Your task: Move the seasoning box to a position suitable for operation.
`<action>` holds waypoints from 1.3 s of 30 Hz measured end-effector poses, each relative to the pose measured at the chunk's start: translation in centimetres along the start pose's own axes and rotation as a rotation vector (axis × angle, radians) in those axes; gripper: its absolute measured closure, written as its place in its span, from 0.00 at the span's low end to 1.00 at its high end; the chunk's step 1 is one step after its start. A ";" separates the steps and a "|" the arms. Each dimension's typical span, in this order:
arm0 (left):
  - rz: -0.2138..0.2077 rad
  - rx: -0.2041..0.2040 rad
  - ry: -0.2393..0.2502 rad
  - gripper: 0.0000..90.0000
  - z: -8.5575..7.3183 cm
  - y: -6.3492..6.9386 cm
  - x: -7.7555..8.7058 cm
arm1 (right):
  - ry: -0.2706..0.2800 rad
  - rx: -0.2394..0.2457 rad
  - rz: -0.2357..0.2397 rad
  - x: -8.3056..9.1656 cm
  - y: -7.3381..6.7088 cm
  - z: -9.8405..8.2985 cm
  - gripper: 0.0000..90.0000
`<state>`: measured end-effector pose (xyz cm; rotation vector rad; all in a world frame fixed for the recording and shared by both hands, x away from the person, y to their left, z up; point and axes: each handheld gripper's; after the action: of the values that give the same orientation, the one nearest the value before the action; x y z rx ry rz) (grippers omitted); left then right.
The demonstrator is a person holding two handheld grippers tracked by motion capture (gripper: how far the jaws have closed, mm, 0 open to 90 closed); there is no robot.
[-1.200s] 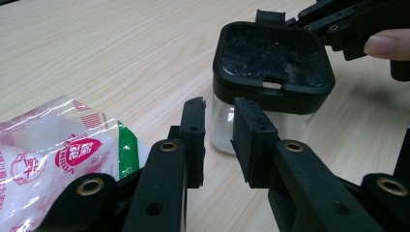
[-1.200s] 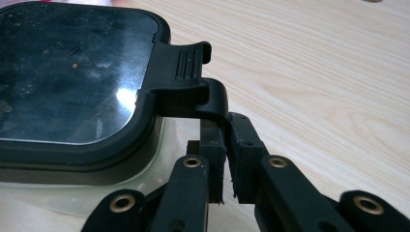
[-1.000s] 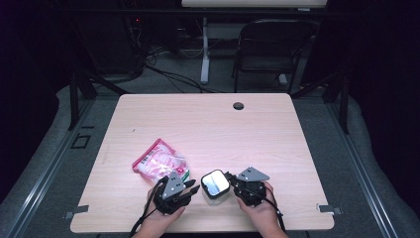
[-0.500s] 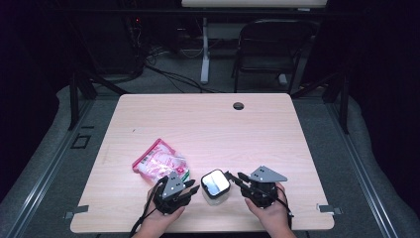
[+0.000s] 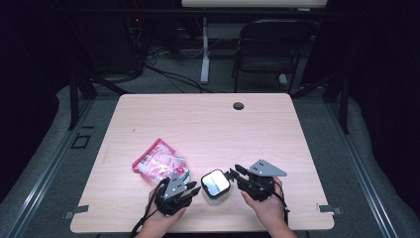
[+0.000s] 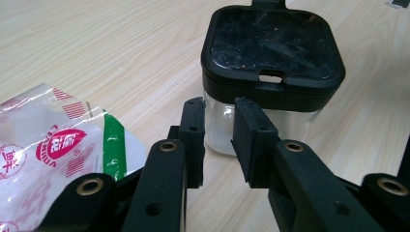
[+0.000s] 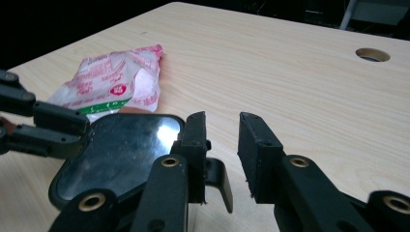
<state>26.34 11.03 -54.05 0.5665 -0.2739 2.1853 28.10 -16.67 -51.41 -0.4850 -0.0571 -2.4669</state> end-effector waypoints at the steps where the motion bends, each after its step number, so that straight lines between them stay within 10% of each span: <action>1: -0.004 -0.001 0.000 0.84 0.0 0.0 0.0 | -0.008 -0.010 0.006 -0.1 0.1 0.0 0.80; 39: -0.024 0.003 -0.007 1.00 0.4 0.2 -0.6 | -0.046 -0.050 0.056 -0.8 0.1 -0.5 0.96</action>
<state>26.64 10.39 -53.96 0.5763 -0.2667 2.1609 28.60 -16.36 -52.12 -0.5577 -0.0006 -2.4068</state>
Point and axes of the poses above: each handheld gripper's, and its own axes: x roughly backward along the jaws, z roughly out of its top, y roughly to its right, and after that the axes turned 5 degrees about y, right-handed
